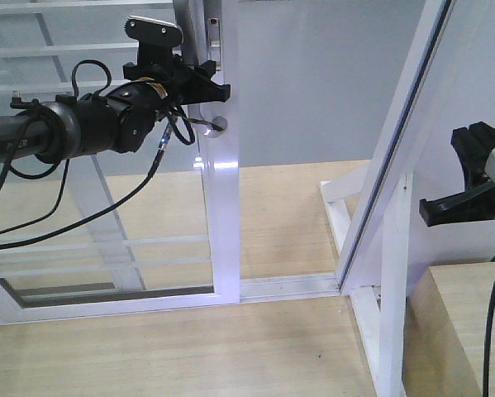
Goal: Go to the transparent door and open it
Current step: 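Grasp the silver door handle with the left gripper, then push the handle with the left gripper, sliding the door further open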
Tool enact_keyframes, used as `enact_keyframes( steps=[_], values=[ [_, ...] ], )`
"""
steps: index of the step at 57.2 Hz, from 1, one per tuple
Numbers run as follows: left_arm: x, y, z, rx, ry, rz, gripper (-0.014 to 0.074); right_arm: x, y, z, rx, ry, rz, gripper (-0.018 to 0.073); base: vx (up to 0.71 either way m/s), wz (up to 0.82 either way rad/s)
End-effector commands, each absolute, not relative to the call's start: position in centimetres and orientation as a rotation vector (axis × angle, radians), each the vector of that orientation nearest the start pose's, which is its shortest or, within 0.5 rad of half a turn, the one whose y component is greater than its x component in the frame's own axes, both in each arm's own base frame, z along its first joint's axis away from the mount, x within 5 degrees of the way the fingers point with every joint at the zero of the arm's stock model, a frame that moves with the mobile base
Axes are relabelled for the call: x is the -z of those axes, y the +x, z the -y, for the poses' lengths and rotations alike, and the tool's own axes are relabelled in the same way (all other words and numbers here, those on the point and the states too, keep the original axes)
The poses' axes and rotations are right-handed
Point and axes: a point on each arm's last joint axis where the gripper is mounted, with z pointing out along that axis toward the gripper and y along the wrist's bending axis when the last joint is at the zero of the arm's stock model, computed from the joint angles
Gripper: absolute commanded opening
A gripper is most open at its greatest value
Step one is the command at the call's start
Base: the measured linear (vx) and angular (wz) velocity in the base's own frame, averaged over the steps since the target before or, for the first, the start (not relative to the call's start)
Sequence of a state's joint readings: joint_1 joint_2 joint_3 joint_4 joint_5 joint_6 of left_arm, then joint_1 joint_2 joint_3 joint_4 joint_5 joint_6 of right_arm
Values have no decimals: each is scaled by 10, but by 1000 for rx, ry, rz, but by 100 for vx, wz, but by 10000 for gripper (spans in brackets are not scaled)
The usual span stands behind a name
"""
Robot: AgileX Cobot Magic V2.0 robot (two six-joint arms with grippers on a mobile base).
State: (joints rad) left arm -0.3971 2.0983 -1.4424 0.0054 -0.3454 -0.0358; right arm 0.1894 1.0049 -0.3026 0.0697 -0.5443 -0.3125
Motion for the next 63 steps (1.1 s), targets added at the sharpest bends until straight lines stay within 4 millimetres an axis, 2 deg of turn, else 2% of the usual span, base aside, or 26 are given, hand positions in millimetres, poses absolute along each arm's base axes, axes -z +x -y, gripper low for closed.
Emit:
enact_keyframes(
  steps=[1,17,38,63],
  values=[
    [-270,445,184,337,280,-1602,-8,-267,189,-31,98,-310,-1492,-6,0,0],
    [-284,442,169,300,280,-1659,-7,-265,189,-31,97,-314,-1508,-6,0,0],
    [-319,436,125,232,212,-1698,-6,-265,189,-31,96,-314,-1511,-6,0,0],
    [-363,415,80,103,208,-1720,-6,-265,189,-31,96,-314,-1510,-6,0,0]
  ],
)
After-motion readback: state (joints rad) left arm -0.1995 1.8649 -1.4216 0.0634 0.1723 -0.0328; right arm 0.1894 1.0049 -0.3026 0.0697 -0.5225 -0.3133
